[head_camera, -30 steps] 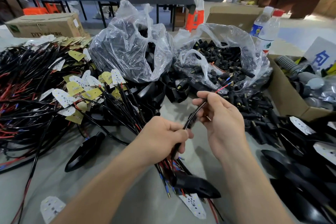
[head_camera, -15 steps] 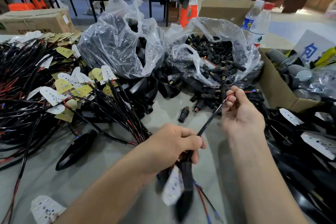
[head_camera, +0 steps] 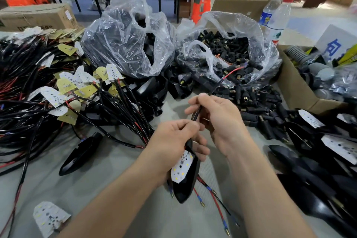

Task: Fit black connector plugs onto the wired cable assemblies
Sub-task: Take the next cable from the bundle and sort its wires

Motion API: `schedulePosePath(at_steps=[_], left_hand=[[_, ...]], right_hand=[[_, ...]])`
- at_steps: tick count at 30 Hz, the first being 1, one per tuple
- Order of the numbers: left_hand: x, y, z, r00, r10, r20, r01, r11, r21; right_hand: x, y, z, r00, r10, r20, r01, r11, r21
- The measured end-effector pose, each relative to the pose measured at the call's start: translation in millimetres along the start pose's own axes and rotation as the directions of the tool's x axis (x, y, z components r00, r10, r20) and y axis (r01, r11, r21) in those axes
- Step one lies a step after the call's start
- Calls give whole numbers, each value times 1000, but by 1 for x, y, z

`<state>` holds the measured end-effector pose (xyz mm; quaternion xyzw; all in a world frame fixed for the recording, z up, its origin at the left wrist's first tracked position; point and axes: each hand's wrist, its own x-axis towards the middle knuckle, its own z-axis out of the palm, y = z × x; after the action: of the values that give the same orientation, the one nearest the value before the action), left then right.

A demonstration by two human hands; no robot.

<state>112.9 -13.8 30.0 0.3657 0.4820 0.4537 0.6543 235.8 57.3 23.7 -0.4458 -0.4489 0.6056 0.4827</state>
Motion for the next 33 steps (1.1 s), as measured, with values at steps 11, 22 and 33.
schedulePosePath(at_steps=[11, 22, 33], left_hand=[[4, 5, -49, 840, -220, 495, 111, 965, 239], [10, 1, -38, 969, -18, 245, -31, 980, 196], [19, -5, -29, 929, 284, -237, -231, 946, 228]], right_hand=[[5, -4, -9, 990, -68, -123, 76, 996, 57], [-5, -8, -14, 971, -5, 241, 5, 1000, 0], [-6, -6, -11, 982, 19, 189, -22, 1000, 15]])
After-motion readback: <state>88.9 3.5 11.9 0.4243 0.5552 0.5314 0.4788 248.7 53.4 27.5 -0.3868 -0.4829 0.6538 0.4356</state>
